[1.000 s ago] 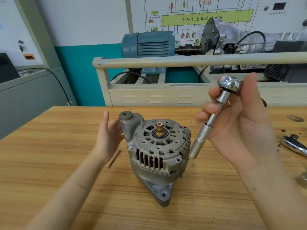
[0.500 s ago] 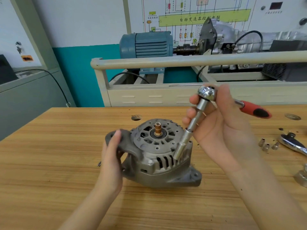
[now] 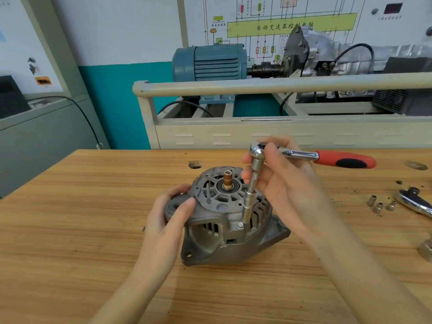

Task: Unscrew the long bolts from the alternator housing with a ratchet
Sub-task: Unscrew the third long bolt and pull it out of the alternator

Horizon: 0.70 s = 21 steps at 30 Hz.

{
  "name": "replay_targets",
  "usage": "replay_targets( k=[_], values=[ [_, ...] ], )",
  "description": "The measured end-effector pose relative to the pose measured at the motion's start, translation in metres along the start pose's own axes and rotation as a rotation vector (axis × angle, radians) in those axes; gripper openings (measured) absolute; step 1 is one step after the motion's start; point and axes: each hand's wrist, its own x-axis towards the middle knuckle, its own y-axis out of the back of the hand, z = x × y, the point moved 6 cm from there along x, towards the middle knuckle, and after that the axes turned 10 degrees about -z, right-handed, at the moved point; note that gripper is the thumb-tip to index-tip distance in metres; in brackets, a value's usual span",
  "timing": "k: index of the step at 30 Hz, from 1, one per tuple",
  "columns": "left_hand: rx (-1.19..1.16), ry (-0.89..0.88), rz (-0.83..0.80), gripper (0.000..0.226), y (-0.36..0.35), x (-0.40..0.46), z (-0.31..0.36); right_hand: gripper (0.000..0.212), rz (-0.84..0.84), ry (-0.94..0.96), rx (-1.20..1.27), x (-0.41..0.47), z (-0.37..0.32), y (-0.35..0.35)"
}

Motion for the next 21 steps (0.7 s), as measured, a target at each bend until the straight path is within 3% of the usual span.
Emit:
replay_targets(
  k=[5,8,12,16,21],
  values=[
    [0.276,-0.191,-0.100,0.031,0.008,0.014,0.045,0.023,-0.032,-0.016,0.039,-0.001,0.007,-0.004],
    [0.439,-0.250,-0.338,0.026,-0.012,0.019,0.063,0.025,-0.063,-0.008,0.031,-0.001,0.006,-0.007],
    [0.780,-0.263,-0.701,0.047,-0.043,0.019,0.060,0.025,-0.156,-0.014,0.034,0.000,0.006,-0.012],
    [0.744,-0.256,-0.845,0.041,-0.052,0.020,0.064,0.027,-0.216,-0.069,0.082,0.001,0.011,-0.019],
    [0.701,-0.188,-0.890,0.043,-0.057,0.020,0.062,0.031,-0.120,-0.047,-0.018,0.003,0.013,-0.015]
  ],
)
